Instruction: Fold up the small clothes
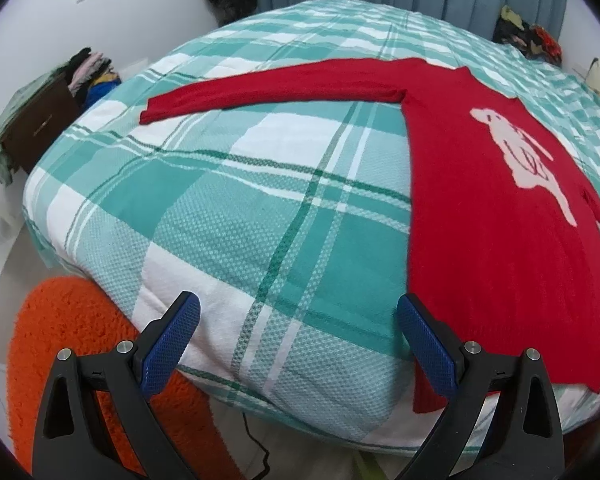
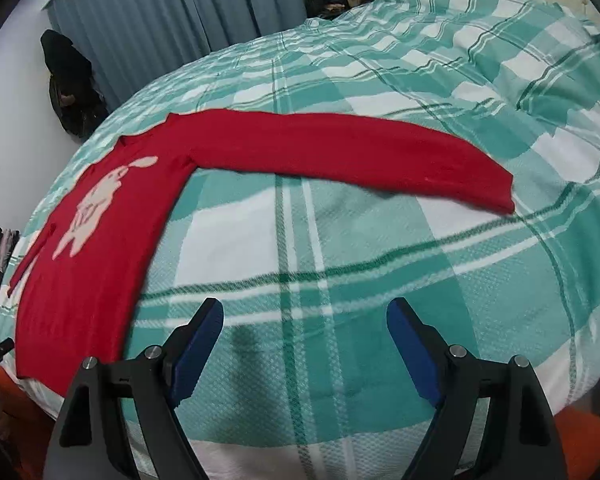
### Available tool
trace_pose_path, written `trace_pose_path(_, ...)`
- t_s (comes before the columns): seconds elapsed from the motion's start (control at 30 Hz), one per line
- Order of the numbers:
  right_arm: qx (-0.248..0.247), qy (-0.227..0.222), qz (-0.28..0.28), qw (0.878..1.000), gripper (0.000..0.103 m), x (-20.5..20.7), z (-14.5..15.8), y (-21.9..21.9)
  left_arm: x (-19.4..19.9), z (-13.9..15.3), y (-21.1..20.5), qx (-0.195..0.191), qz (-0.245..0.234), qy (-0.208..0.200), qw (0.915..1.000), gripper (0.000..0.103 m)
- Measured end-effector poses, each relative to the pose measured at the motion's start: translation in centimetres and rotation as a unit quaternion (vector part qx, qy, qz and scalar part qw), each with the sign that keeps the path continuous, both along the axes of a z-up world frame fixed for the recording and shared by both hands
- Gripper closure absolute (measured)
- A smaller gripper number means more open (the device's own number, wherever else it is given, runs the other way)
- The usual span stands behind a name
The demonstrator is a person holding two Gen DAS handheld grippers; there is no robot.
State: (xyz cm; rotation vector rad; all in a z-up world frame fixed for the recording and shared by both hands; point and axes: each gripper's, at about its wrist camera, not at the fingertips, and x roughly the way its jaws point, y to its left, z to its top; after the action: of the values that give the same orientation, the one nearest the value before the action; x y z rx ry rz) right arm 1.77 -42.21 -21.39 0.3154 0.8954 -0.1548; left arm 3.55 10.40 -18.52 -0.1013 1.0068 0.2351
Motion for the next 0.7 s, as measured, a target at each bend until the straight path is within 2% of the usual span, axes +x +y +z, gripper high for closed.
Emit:
trace_pose_path(0.33,0.006,0.004,-0.009,1.000,0.020,-0.5,-0.7,-0.3,-0.7,0.5,1.4,-0.008,0.031,-0.006,0.9995,0.004)
trace_pose_path(0.7,0.012,0.000,-0.009,1.000,0.020,-0.6,-0.7,-0.4,-0.6,0.7,1.3,0.003,0.035,-0.006,0.9994,0.004)
